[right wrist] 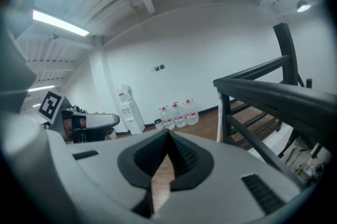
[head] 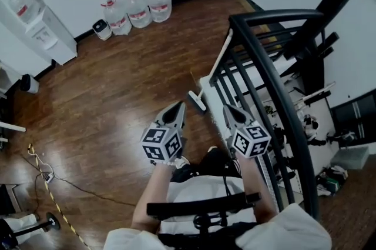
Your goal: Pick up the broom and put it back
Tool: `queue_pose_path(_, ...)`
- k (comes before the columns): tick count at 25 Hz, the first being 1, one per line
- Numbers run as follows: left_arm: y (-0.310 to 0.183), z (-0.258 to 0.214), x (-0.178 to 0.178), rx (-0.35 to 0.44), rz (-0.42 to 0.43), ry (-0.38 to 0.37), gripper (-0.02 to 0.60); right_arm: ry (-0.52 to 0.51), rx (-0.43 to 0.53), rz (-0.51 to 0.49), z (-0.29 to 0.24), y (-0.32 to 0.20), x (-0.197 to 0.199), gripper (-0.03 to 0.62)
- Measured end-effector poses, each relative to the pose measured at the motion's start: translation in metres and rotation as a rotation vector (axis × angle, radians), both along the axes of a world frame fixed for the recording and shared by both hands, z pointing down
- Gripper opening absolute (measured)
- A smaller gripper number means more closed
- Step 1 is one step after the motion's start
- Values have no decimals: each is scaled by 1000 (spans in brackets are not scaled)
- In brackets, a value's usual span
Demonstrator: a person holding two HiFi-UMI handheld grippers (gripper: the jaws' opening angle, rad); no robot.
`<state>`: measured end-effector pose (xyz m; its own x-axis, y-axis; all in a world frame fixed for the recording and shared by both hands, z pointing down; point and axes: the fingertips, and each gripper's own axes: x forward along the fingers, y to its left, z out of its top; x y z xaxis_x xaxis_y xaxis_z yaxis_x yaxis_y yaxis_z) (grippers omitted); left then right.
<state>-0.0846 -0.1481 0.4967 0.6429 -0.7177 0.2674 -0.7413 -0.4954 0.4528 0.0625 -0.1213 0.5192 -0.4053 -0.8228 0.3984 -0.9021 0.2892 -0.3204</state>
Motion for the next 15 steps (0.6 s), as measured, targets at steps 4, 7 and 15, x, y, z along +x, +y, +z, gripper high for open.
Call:
queue_pose_path(4,-26,-1,19,5,32,7,-6,0,13,24,3,-30,15,9)
queue_pose_path(7,-50,-4,34,24,54,0,-6,4,24,19,10,-63,21,9)
queue_pose_path(15,-118,-3,66,48,91,-24,-6,48,63,173,41,-156,53,40)
